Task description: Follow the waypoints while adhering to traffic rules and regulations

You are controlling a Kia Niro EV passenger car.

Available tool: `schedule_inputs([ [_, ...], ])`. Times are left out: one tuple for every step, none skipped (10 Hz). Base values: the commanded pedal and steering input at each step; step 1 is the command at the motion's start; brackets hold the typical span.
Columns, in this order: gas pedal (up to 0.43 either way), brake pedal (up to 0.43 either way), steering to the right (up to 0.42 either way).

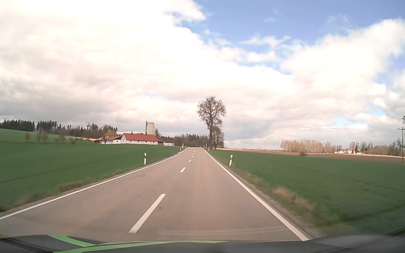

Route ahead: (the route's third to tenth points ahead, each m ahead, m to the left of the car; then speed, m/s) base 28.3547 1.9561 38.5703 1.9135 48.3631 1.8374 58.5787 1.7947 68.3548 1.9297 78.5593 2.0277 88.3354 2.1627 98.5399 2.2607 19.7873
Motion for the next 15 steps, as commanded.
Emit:
schedule_inputs([
  [0.197,0.0,0.0],
  [0.197,0.0,0.0],
  [0.197,0.0,0.0],
  [0.197,0.0,0.0],
  [0.197,0.0,0.0],
  [0.197,0.0,0.0],
  [0.197,0.0,0.0],
  [0.197,0.0,0.0],
  [0.197,0.0,0.0],
  [0.197,0.0,0.0],
  [0.197,0.0,0.0],
  [0.197,0.0,0.0],
  [0.197,0.0,0.0],
  [0.197,0.0,0.0],
  [0.197,0.0,0.0],
])
